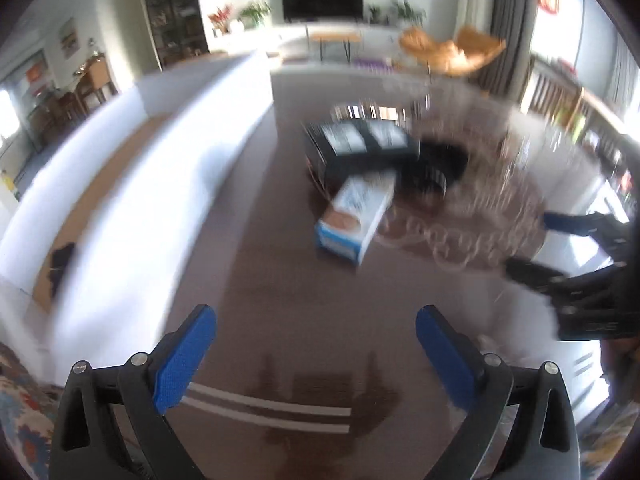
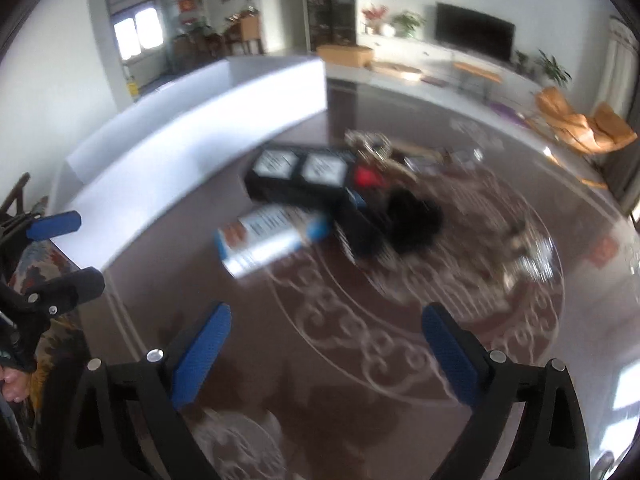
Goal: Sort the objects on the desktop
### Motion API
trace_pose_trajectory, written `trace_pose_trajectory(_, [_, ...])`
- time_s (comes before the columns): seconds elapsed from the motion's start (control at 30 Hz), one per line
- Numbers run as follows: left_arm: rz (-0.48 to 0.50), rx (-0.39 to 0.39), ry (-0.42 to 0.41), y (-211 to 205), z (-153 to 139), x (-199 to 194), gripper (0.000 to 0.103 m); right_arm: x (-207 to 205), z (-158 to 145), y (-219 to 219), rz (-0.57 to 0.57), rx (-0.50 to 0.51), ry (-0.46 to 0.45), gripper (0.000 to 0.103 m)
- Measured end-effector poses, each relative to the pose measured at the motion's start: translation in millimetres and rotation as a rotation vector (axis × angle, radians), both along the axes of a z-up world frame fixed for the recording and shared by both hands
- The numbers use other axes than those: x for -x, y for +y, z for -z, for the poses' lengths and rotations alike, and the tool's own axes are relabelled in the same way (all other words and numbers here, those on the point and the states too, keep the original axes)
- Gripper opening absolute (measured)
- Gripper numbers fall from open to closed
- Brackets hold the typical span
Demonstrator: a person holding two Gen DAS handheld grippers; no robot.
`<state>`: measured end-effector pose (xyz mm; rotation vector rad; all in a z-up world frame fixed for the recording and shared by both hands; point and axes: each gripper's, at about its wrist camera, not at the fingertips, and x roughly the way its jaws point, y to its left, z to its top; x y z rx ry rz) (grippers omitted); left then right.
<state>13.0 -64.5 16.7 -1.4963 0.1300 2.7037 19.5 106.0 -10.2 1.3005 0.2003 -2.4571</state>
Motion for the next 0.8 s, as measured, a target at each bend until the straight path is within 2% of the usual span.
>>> trace_pose_trajectory(0.1, [0.022,0.07,-0.066,17.2,37.4,17.6,0.101,-12.1,25.2,35.5,0.082,-0.021,-0.017,0.097])
trace_pose_trajectory(0.13, [0.027,0.07,-0.067,18.5,42.4,22.4,0.102,-12.3,28.7,42.4,0.101,-0.016,-0.015,0.097])
trace_pose_trajectory(0.17, [0.025,0.028,-0.038,15.8,39.8,27.5,0.102,-11.5,31.1,47.4,0.116,-0.017,-0.011,0.097])
trace_pose_trajectory(0.23, [0.007,0.009,-0.054,14.9,41.9,44.2,0.103,-9.5,35.0,51.0,0.133,-0.03,-0.004,0.097])
trace_pose_trajectory(0.27, [0.004,-0.041,-0.057,13.4,42.4,55.0,0.103,-7.8,37.9,51.1,0.137,-0.035,-0.004,0.097])
trace_pose_trajectory(0.4, [-0.03,-0.049,-0.006,19.0,39.9,87.6,0.103,-6.5,42.2,48.1,0.141,-0.041,0.035,0.099])
trace_pose_trajectory(0.5, [-0.055,-0.055,0.057,18.9,42.1,94.5,0.103,-1.7,43.3,48.7,0.153,-0.041,0.027,0.103])
trace_pose_trajectory(0.8, [-0.056,-0.054,0.06,18.3,38.3,96.6,0.103,-4.0,46.1,44.5,0.154,-0.046,0.028,0.103])
